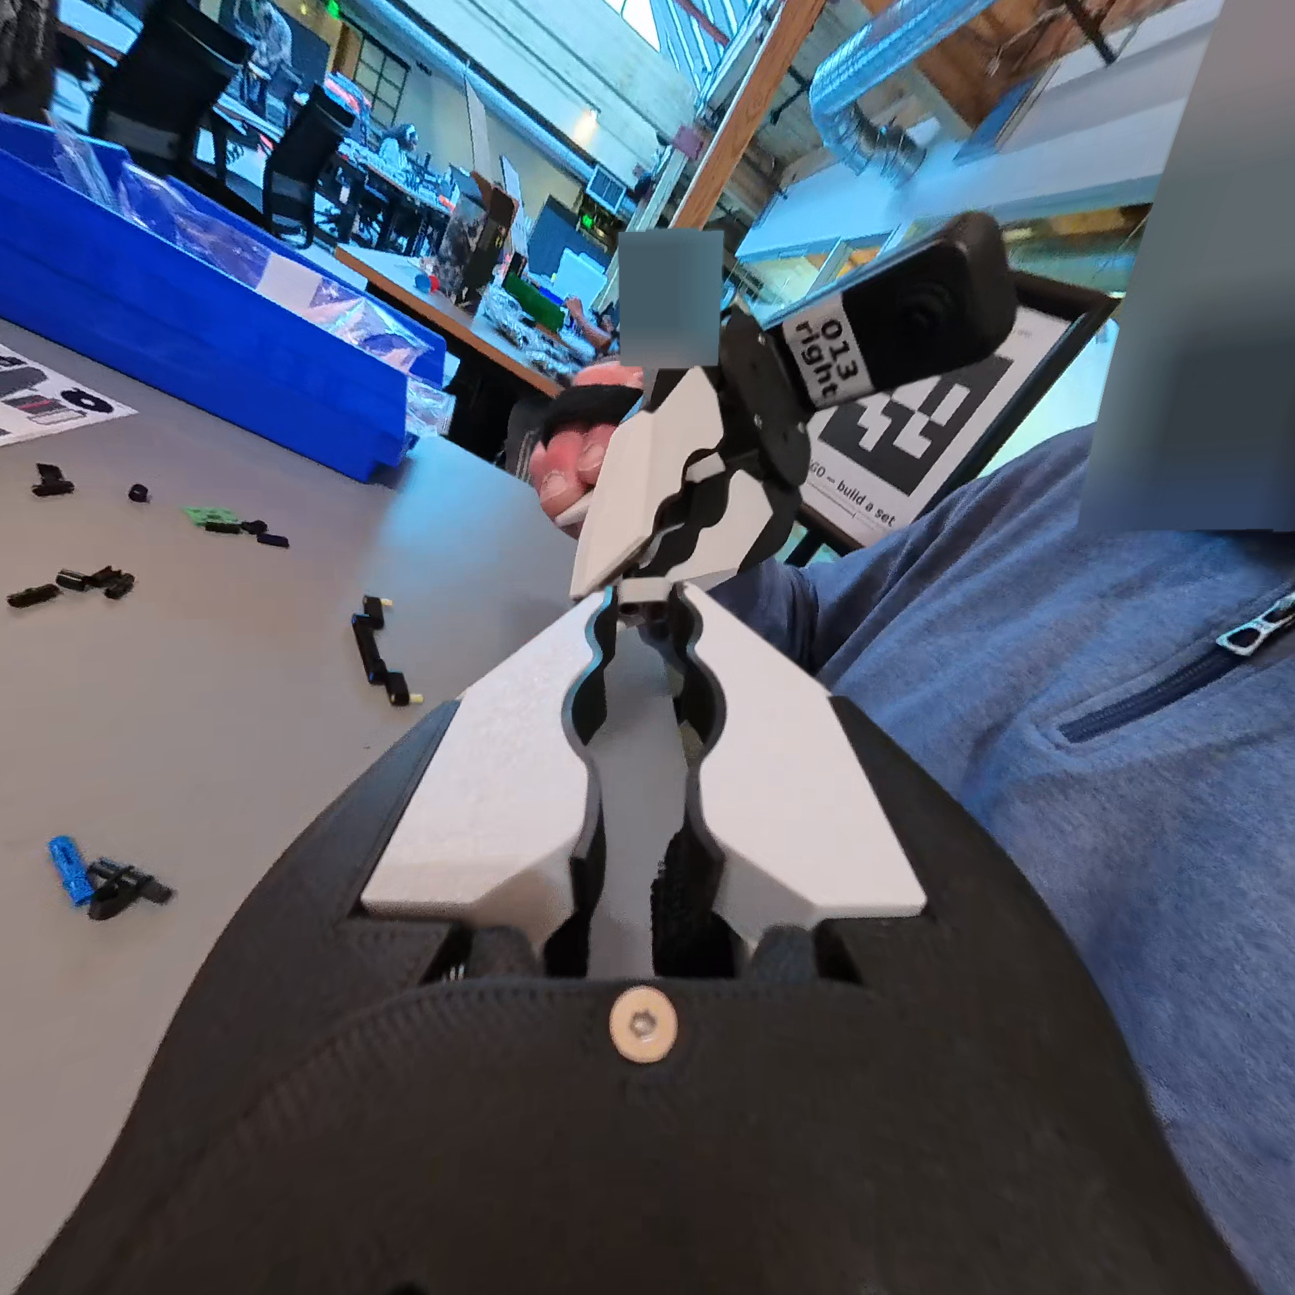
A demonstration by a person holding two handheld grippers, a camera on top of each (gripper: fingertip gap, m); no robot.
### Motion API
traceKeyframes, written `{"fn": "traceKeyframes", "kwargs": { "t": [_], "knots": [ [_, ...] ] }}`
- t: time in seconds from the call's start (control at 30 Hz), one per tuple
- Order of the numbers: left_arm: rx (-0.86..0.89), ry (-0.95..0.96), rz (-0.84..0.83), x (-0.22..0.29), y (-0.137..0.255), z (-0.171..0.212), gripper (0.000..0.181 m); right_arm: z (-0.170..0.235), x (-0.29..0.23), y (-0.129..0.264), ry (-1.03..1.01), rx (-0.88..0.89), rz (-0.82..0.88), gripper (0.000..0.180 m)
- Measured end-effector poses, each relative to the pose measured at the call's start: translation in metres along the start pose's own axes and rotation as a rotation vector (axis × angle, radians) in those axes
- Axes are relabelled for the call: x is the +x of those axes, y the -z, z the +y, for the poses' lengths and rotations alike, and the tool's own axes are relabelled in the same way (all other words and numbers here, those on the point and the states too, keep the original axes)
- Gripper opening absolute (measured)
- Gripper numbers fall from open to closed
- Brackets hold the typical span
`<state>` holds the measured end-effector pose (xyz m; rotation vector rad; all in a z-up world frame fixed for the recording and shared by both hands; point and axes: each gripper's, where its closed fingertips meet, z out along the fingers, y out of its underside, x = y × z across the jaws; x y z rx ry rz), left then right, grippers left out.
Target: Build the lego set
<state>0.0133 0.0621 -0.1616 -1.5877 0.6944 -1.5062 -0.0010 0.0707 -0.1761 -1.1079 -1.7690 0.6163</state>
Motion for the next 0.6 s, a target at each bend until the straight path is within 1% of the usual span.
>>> {"fn": "traceKeyframes", "kwargs": {
  "t": [0.17,0.33,0.47,0.53,0.6],
  "knots": [
    [0.054,0.035,0.032,-0.006,0.002,-0.01,0.013,0.0,0.011,-0.001,-0.019,0.008,0.041,0.003],
    [0.119,0.05,0.053,-0.012,0.003,-0.021,0.014,0.001,0.022,-0.001,-0.07,0.039,0.051,0.001],
    [0.163,0.058,0.068,-0.016,0.003,-0.027,0.013,0.001,0.03,-0.001,-0.067,0.035,0.059,0.001],
    [0.206,0.084,0.086,-0.02,0.006,-0.034,0.013,0.0,0.035,-0.002,-0.1,0.037,0.045,0.001],
    [0.288,0.109,0.109,-0.023,0.01,-0.044,0.013,-0.002,0.045,-0.001,-0.097,0.04,0.082,0.002]
  ]
}}
